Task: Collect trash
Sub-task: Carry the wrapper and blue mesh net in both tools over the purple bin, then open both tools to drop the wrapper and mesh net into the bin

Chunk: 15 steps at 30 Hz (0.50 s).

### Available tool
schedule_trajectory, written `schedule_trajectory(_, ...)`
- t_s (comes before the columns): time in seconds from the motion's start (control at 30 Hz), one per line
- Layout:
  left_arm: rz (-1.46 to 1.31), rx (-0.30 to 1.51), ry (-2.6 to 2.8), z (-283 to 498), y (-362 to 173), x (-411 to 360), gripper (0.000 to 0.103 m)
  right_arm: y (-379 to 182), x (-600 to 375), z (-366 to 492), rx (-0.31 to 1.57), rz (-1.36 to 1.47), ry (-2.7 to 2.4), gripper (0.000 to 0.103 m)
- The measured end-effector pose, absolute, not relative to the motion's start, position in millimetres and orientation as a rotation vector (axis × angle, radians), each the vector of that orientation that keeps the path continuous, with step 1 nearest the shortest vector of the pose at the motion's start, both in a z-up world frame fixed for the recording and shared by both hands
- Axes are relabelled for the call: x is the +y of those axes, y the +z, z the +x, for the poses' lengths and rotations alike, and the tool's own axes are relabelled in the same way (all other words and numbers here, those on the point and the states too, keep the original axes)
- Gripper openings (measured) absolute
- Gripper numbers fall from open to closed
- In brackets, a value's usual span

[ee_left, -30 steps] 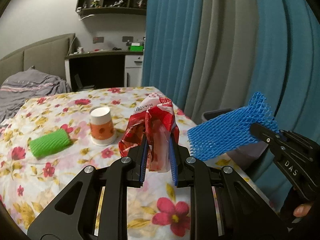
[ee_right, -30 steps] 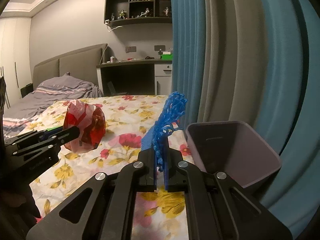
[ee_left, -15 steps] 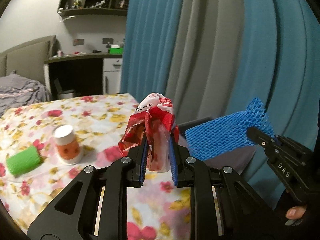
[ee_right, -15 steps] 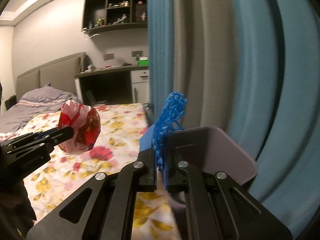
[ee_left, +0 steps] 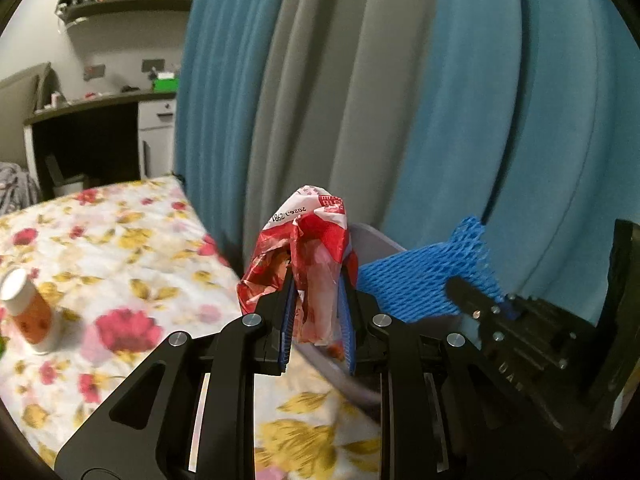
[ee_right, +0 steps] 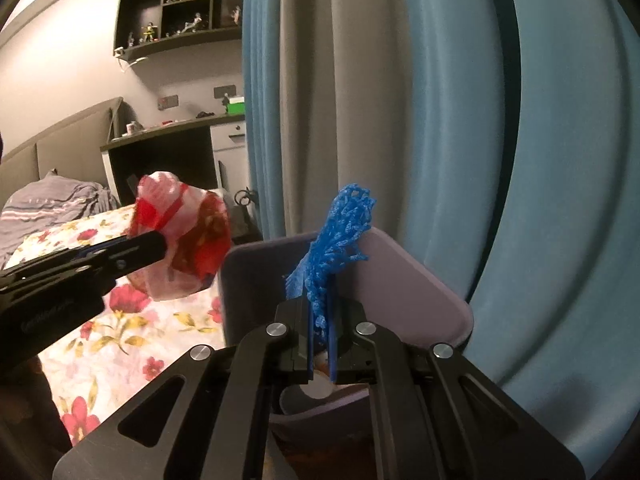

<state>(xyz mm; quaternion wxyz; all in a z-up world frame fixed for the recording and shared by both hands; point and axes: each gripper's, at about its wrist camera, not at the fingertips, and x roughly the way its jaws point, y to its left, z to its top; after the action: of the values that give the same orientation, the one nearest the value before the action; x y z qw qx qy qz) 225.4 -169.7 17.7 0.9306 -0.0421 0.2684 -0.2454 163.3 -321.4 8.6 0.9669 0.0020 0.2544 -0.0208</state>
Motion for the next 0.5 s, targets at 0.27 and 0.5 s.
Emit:
schedule_trajectory(0.27, -0.073, 0.598, -0.541, 243, 1, -200, 0.019, -5, -336, 167, 0.551, 0.027, -0.05, 0.006)
schedule_trajectory(0.5, -0.08, 0.626, -0.551, 251, -8, -212, 0.019, -11, -341, 176, 0.58, 0.04, -0.048, 0.006)
